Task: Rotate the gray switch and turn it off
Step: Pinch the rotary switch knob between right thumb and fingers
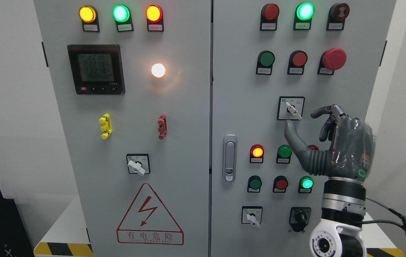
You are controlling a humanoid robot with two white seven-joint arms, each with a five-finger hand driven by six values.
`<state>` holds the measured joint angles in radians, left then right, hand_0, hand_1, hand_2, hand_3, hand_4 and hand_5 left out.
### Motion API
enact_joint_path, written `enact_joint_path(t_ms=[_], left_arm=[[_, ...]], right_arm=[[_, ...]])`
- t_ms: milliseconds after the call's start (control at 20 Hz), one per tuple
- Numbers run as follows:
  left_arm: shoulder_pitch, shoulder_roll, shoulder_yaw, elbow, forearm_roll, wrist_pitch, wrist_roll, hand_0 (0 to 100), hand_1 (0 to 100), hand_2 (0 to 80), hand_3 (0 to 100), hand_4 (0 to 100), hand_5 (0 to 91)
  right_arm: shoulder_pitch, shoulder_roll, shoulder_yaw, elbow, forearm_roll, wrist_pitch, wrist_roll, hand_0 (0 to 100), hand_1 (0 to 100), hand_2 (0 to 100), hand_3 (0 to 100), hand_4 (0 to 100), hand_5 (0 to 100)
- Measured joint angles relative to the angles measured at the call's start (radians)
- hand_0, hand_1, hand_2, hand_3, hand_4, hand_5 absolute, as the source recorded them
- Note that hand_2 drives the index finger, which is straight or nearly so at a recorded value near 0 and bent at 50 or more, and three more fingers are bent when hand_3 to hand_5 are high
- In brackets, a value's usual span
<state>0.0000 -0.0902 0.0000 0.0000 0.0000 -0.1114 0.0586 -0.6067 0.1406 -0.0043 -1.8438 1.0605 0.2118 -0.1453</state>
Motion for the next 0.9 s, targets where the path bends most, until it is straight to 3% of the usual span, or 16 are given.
enact_joint_path(t_ms=[900], left_arm=[[0.000,0.000,0.000,0.000,0.000,0.000,0.000,12,39,0.0,0,0,0.0]], right_arm=[[-0.038,0.002,0.003,0.051,-0.040,0.021,-0.001,9,41,56,97,100,100]])
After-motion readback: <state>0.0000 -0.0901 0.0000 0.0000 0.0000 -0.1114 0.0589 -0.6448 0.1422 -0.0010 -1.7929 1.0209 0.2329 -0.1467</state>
